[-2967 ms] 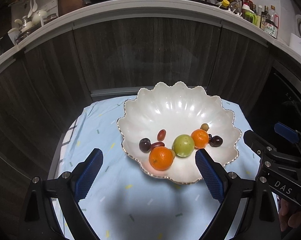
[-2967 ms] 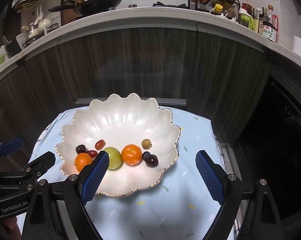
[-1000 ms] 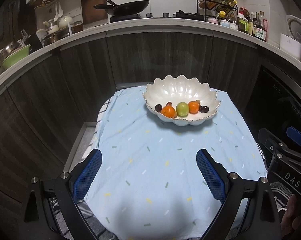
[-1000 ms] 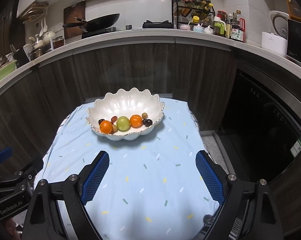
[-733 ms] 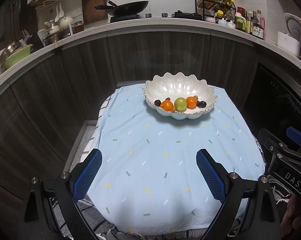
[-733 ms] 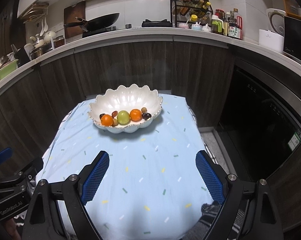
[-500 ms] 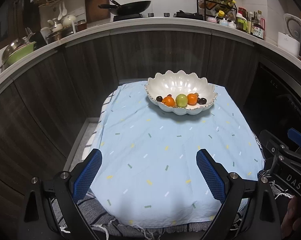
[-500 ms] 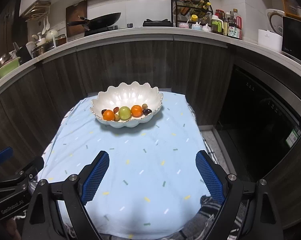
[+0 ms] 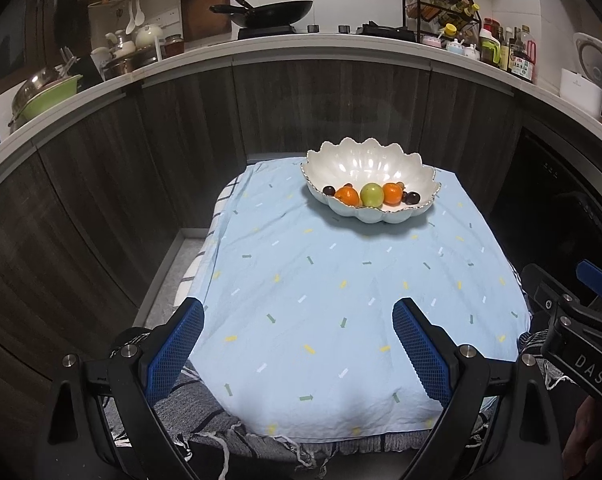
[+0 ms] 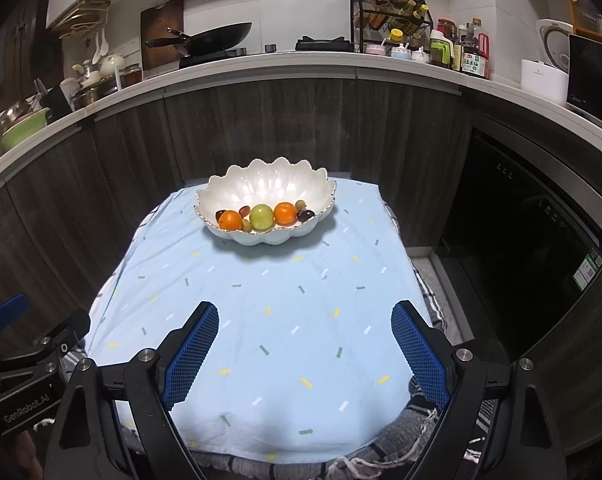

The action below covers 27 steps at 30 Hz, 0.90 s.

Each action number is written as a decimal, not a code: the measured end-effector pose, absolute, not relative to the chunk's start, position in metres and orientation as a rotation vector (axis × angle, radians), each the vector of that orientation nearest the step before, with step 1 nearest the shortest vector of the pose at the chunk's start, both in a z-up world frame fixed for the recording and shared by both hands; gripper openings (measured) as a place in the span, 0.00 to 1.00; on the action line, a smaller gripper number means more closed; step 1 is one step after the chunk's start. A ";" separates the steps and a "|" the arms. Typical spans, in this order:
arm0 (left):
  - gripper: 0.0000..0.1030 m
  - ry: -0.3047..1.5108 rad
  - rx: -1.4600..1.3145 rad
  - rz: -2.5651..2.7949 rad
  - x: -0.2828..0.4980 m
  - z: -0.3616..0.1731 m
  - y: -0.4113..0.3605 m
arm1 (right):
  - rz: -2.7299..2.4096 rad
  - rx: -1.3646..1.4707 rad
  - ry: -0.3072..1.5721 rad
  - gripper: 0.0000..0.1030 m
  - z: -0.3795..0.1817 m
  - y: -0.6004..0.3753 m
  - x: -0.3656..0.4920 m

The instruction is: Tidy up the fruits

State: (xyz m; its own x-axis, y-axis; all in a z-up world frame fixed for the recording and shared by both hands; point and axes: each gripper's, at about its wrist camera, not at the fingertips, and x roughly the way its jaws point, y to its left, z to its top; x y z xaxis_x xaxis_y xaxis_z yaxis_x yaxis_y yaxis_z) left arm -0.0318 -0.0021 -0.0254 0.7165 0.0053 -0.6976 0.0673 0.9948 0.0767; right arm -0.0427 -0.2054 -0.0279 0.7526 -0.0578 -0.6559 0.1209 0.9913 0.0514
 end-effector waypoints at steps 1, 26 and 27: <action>0.94 0.773 0.099 -0.034 -0.032 -0.025 -0.002 | -0.098 0.093 0.713 0.86 -0.028 -0.205 -0.043; 0.94 0.776 0.107 -0.037 -0.031 -0.026 -0.003 | -0.099 0.099 0.716 0.86 -0.028 -0.207 -0.043; 0.94 0.776 0.107 -0.038 -0.031 -0.026 -0.003 | -0.099 0.099 0.716 0.86 -0.028 -0.207 -0.043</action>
State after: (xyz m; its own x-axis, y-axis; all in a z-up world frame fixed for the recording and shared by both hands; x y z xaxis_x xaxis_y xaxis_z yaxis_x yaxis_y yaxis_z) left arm -0.0307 -0.0032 -0.0257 0.7132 0.0054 -0.7009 0.0733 0.9939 0.0822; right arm -0.0428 -0.2068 -0.0284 0.7501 -0.0569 -0.6589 0.1246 0.9906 0.0563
